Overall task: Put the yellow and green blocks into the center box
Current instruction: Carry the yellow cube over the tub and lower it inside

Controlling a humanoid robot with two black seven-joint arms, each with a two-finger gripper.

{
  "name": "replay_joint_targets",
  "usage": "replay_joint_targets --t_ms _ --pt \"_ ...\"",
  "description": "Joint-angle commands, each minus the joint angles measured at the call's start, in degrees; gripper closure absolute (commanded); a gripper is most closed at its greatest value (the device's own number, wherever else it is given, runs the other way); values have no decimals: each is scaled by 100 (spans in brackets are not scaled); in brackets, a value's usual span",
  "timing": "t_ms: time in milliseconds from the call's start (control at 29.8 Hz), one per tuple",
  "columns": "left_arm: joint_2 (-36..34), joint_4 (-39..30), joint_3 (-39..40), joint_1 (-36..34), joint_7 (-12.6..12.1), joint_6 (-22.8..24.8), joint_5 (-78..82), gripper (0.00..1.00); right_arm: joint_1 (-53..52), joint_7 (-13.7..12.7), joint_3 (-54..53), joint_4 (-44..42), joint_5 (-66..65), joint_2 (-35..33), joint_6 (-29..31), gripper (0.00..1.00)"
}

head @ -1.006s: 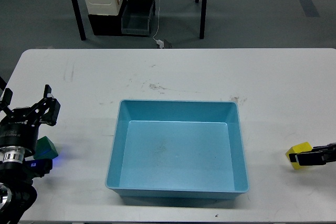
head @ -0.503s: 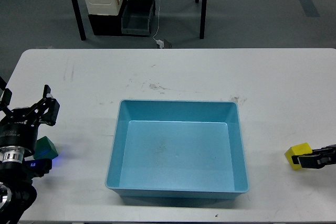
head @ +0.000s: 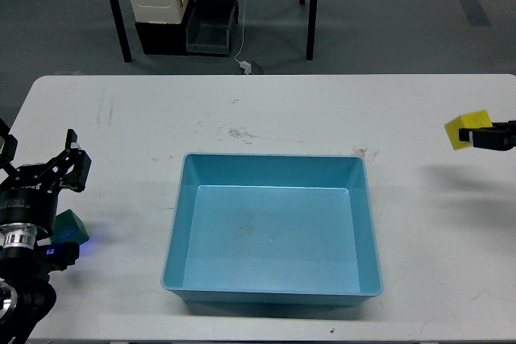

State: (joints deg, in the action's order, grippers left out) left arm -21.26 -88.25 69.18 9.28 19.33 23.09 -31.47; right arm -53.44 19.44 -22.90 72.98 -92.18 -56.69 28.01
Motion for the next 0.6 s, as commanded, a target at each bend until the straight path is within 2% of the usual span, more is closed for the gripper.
replay_joint_targets --t_ms 0,67,101,201,335,436,570 --pt "-1 1 -1 -14 0 -32 0 0 -490 542 -573 -3 -11 271 -1 100" --pt "-10 1 -1 -14 -9 -41 0 0 -850 832 -654 5 -20 298 -1 100" --pt "-10 1 -1 -14 -9 -41 0 0 -1043 856 -654 32 -81 351 -1 100" --pt "-10 1 -1 -14 0 -41 9 0 -1615 856 -593 154 -203 772 -1 100" --pt "-10 1 8 -23 0 -24 9 0 -2248 856 -242 628 -1230 1177 -1 100" --pt "-10 1 8 -23 0 -23 9 0 -2696 856 311 998 -1969 1554 -1 100" --pt "-10 1 17 -40 0 -32 9 0 -3268 856 1145 1218 -2331 2046 -1 100"
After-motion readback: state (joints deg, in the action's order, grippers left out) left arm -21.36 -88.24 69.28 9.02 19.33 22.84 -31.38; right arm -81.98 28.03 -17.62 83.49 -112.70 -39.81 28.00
